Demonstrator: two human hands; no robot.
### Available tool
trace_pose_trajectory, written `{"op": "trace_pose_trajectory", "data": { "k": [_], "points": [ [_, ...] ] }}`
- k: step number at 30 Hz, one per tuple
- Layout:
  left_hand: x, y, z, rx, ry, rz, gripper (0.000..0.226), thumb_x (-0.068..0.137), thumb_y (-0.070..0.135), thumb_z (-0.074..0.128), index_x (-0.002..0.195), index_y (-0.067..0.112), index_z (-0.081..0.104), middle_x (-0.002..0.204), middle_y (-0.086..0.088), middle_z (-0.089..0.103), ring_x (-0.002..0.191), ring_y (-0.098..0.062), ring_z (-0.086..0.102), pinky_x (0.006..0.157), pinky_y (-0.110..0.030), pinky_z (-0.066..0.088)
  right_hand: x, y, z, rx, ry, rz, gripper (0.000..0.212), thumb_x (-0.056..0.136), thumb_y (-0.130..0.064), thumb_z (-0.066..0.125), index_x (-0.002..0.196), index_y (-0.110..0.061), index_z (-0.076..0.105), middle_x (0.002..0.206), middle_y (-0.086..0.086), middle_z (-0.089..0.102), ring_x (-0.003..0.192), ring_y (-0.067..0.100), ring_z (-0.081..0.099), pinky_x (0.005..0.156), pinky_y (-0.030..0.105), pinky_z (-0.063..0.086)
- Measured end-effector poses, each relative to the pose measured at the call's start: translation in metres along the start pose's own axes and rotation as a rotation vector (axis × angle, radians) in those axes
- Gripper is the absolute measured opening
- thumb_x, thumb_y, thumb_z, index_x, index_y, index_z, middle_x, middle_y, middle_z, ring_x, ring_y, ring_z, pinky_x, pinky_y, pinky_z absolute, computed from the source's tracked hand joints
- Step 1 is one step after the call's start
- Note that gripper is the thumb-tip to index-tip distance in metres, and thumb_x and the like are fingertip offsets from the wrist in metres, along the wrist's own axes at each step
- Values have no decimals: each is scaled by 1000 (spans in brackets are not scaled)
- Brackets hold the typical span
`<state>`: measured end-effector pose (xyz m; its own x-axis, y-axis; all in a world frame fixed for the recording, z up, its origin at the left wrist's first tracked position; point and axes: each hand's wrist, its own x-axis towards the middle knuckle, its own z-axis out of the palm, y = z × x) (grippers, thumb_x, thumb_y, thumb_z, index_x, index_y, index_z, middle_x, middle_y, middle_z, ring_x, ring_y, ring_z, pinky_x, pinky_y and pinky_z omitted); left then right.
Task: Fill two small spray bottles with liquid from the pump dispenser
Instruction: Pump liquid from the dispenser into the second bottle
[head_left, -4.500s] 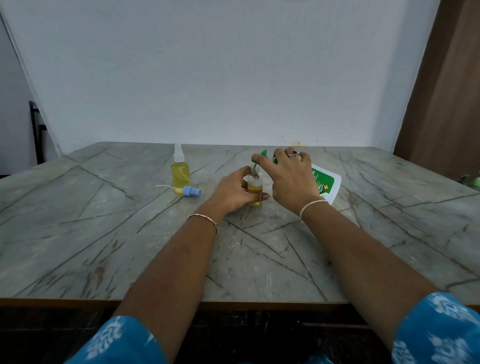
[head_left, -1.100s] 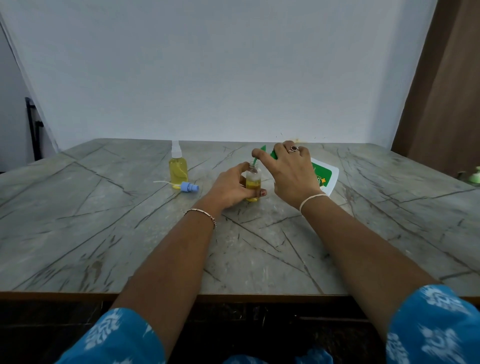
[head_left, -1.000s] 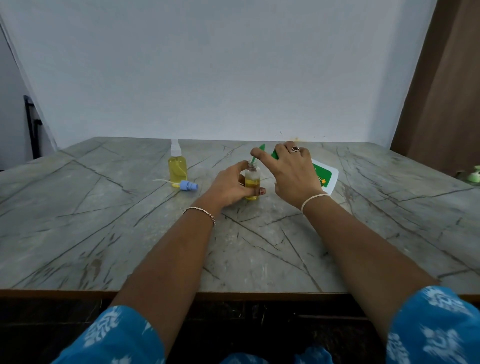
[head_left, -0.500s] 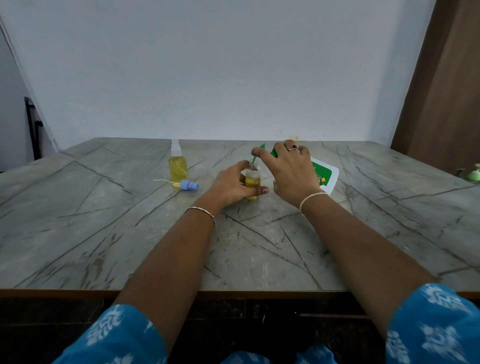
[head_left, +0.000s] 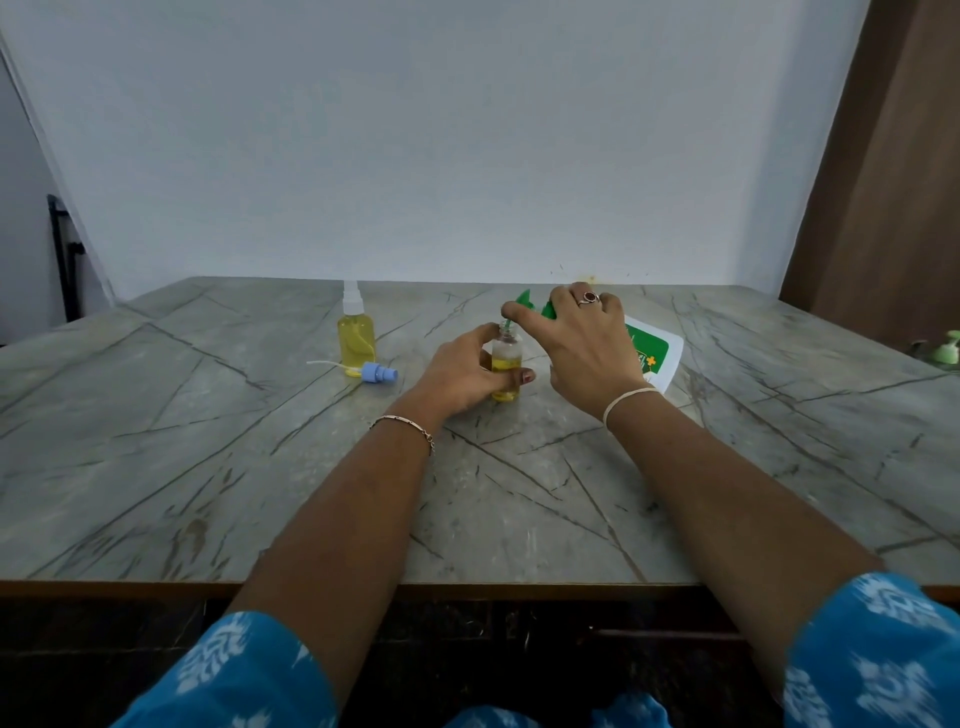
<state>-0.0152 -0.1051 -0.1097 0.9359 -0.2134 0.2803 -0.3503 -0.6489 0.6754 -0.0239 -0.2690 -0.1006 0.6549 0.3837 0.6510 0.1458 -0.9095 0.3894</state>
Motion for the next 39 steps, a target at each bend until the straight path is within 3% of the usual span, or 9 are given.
{"op": "trace_pose_trajectory", "data": {
  "k": [5, 10, 13, 18, 28, 32, 35, 39],
  "points": [
    [-1, 0, -1, -7, -12, 3, 66, 77, 46, 74, 132, 24, 47, 110, -6, 68, 100, -21, 62, 92, -32, 46, 3, -5, 1, 5, 0, 15, 76, 69, -10, 71, 131, -34, 32, 109, 13, 56, 107, 35, 50, 84, 48, 43],
    [-3, 2, -2, -34, -10, 4, 70, 78, 44, 73, 137, 20, 43, 112, -9, 67, 99, -21, 61, 91, -29, 43, 1, -5, 2, 4, 10, 14, 80, 68, -10, 71, 134, -34, 31, 108, 14, 56, 104, 35, 51, 83, 48, 44],
    [-5, 2, -3, -53, -20, 0, 69, 78, 41, 74, 136, 18, 44, 111, -7, 67, 96, -20, 60, 86, -27, 41, -3, 0, 2, 8, -3, -3, 88, 73, -11, 67, 144, -37, 21, 110, 15, 54, 106, 35, 50, 84, 48, 43],
    [-1, -3, -1, -34, -19, 6, 63, 75, 45, 76, 128, 22, 51, 108, -6, 70, 96, -21, 65, 94, -37, 49, -3, 3, 3, 36, -8, -11, 110, 74, -17, 69, 151, -34, -8, 106, 12, 54, 105, 33, 50, 83, 44, 43],
    [0, -4, -1, -48, -14, 25, 56, 75, 45, 76, 121, 23, 54, 107, -6, 71, 96, -21, 66, 94, -38, 49, 4, -5, 1, 107, -20, 42, 80, 73, -16, 71, 136, -27, 24, 115, 11, 55, 112, 33, 49, 90, 46, 41],
    [0, -4, -1, -55, -9, 19, 63, 76, 44, 76, 129, 23, 50, 111, -6, 70, 100, -21, 65, 95, -33, 47, 2, -4, 3, 84, -4, 29, 84, 72, -17, 72, 136, -29, 19, 112, 11, 56, 109, 33, 50, 88, 46, 42],
    [2, -6, -1, -57, -12, 3, 70, 73, 47, 76, 132, 22, 49, 108, -5, 71, 99, -20, 65, 97, -38, 48, -2, 1, 5, 70, 7, 4, 92, 71, -16, 72, 141, -32, 15, 107, 12, 56, 106, 33, 51, 85, 46, 43],
    [1, -4, -1, -67, -17, 6, 65, 74, 44, 77, 129, 23, 50, 104, -7, 72, 98, -20, 66, 95, -36, 48, -5, 5, 5, 66, 21, -8, 106, 71, -15, 71, 150, -33, 3, 102, 12, 56, 102, 33, 51, 83, 46, 44]
  ]
}}
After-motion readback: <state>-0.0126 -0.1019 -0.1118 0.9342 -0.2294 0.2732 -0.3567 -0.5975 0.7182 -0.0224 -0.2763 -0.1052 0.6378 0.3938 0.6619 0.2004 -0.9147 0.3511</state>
